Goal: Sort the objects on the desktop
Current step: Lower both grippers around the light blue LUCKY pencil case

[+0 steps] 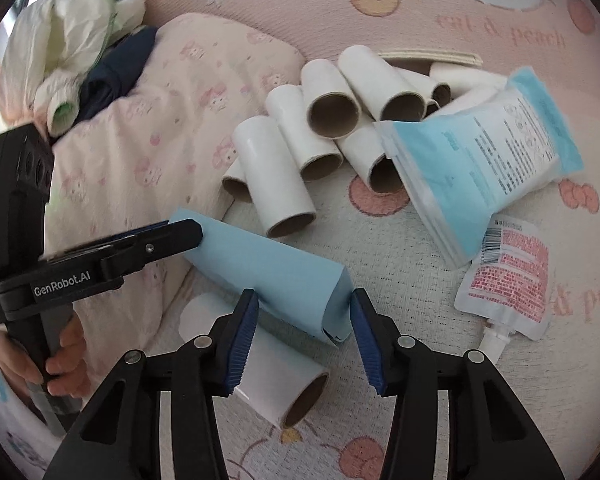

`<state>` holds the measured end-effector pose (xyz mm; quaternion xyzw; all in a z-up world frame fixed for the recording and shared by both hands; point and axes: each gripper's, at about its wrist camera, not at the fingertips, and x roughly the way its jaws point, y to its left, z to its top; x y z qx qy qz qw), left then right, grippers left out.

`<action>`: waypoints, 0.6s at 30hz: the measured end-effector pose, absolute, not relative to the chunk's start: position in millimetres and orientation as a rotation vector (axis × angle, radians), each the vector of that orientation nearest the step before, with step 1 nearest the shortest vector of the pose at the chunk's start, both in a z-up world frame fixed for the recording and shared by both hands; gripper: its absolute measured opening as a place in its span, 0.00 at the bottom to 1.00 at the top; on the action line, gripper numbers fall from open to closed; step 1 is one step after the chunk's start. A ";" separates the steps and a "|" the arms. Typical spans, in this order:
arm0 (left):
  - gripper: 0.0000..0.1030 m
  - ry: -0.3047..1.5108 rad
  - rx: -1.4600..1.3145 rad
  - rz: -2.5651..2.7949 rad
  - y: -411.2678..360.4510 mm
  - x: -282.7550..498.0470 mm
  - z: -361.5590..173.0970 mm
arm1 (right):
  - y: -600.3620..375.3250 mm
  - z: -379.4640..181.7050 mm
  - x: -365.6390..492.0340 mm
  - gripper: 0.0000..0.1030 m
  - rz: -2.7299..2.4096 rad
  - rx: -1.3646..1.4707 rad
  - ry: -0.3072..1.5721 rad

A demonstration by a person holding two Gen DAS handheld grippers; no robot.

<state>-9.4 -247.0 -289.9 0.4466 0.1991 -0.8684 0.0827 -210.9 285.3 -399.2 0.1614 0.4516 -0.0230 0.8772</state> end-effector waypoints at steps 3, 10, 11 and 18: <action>0.58 0.680 1.335 -2.593 -247.4 -12.0 -285.8 | 280.7 -396.5 -210.4 0.44 -0.076 0.351 0.935; 0.58 0.771 1.261 -2.692 -228.3 -16.8 -261.3 | 269.0 -380.3 -225.2 0.42 -0.181 0.428 0.959; 0.58 0.770 1.265 -2.713 -222.4 -20.5 -257.7 | 266.3 -377.9 -229.1 0.42 -0.204 0.450 0.958; 0.58 0.744 1.350 -2.774 -187.0 -38.4 -256.5 | 241.1 -349.8 -268.1 0.40 -0.307 0.540 0.904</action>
